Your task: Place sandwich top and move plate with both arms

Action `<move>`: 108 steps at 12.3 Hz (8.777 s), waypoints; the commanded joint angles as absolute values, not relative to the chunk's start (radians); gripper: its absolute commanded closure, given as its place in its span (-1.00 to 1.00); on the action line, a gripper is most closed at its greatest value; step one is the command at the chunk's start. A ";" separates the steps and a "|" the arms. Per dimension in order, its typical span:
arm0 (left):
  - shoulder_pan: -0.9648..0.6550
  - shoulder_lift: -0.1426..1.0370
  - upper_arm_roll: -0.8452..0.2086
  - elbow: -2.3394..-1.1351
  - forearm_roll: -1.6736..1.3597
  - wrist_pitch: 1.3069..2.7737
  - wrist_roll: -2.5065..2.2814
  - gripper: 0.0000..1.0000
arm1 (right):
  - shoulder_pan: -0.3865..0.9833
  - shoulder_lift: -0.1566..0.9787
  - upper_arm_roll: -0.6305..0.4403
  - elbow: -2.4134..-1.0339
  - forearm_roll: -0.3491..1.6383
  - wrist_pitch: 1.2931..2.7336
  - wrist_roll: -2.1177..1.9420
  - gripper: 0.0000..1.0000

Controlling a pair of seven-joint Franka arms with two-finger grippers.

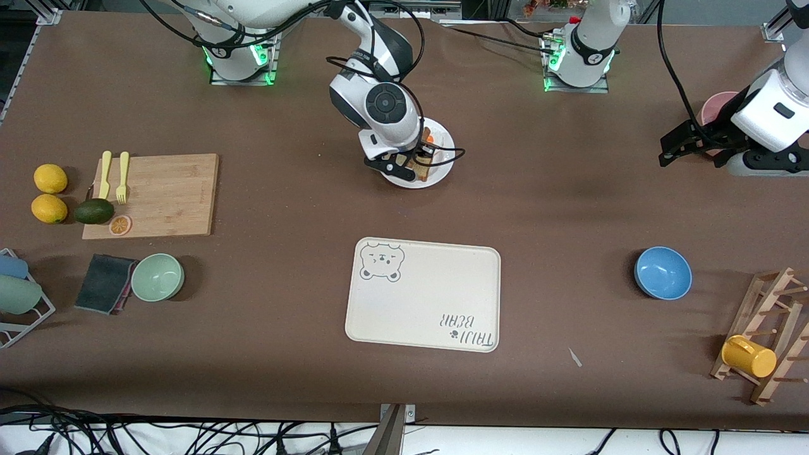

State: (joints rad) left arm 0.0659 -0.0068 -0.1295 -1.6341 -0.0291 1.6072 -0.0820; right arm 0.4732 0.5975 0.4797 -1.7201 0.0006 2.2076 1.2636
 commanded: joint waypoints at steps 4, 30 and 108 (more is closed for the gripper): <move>0.060 -0.012 -0.130 -1.631 0.002 1.595 -0.092 -1.00 | 0.482 0.600 0.479 -1.561 -0.061 2.058 1.286 -0.98; 0.052 -0.006 -0.130 -1.632 -0.012 1.594 -0.083 -1.00 | 0.137 0.164 -0.038 -1.477 -0.071 1.486 0.135 -1.00; -0.040 1.017 -0.321 -1.416 -1.112 2.240 0.716 1.00 | 0.146 0.170 -0.107 -1.555 0.049 1.646 0.041 -1.00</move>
State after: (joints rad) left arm -0.0271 0.9861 -0.3380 -1.4663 -1.1369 2.2580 0.6860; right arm 0.1432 0.1876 -0.1054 -1.5334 0.0475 1.6373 0.0593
